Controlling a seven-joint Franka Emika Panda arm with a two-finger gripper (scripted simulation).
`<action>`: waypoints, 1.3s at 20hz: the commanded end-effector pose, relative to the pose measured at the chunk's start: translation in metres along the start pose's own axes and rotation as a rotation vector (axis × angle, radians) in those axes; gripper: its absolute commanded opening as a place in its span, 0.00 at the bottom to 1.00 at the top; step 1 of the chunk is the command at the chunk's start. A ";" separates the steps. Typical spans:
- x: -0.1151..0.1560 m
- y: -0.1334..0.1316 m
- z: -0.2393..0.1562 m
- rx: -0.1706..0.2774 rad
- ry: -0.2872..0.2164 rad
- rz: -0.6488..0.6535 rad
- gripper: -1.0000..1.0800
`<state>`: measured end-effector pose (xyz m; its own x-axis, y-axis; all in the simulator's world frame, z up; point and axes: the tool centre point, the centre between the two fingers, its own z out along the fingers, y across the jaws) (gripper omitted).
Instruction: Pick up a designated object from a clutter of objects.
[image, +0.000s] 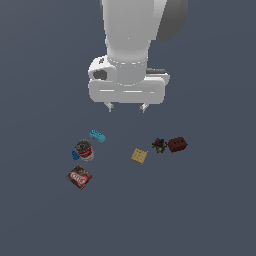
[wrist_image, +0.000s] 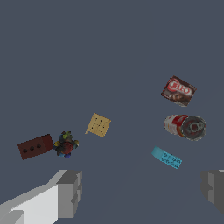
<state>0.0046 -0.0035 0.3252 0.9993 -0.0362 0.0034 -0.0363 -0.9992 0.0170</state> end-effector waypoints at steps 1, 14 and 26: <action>0.000 -0.003 0.005 0.000 -0.001 0.011 0.96; 0.003 -0.042 0.060 -0.003 0.001 0.162 0.96; -0.008 -0.094 0.134 -0.001 0.001 0.366 0.96</action>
<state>0.0023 0.0817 0.1992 0.9303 -0.3667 0.0102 -0.3668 -0.9301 0.0167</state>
